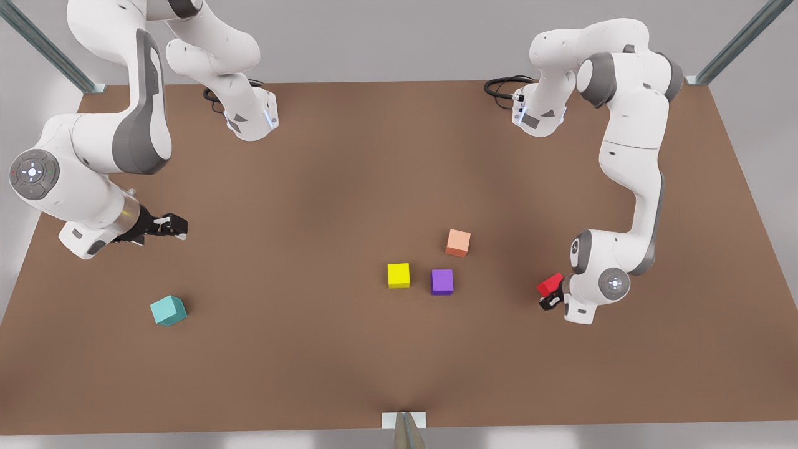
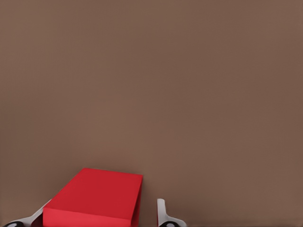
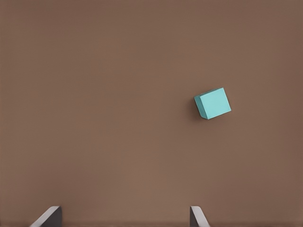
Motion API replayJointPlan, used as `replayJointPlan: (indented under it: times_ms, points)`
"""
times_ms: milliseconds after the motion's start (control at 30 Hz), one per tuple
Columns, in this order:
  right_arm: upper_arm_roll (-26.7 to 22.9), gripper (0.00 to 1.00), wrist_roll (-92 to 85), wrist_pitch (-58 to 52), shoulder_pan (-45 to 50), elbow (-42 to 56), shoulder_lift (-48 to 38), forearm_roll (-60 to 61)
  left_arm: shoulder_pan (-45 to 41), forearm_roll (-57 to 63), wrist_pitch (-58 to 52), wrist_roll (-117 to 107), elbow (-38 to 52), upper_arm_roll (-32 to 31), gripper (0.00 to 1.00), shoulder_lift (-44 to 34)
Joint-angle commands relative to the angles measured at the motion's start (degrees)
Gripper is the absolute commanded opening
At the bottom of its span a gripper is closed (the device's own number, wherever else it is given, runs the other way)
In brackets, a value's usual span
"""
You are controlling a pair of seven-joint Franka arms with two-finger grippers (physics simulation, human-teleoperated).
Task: Pick up red wooden cube and pass to hand red wooden cube and place in blue wooden cube
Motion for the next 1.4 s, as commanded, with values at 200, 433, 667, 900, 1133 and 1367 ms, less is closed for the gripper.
replayJointPlan:
  times_ms: [200,433,667,900,1133,1367]
  points:
    - [0.0,1.0,-0.4,-0.2,0.1,-0.2,-0.1,0.0,0.0,-0.5,-0.5,17.5,0.0,0.0,1.0,0.7]
    - [0.2,1.0,-0.3,-0.3,0.5,-0.1,0.6,0.3,0.1,-6.5,-0.2,14.2,0.6,0.0,0.5,1.1]
    - [0.4,1.0,-21.1,-0.7,0.2,9.8,13.6,26.3,-0.6,-16.5,-12.0,1.7,13.6,-13.5,0.49,1.1]
    - [9.0,1.0,-47.1,-0.7,0.8,20.5,40.1,71.5,-4.2,-30.3,-5.8,13.8,30.7,-38.8,0.48,15.8]
    - [11.2,1.0,-82.8,-0.6,0.8,21.2,42.5,69.6,-5.5,-41.8,-1.7,47.6,31.4,-41.3,0.48,24.1]
    - [11.1,1.0,-114.6,4.1,0.8,20.3,42.6,69.3,-5.4,-41.8,-2.1,59.5,31.4,-41.3,0.48,24.6]
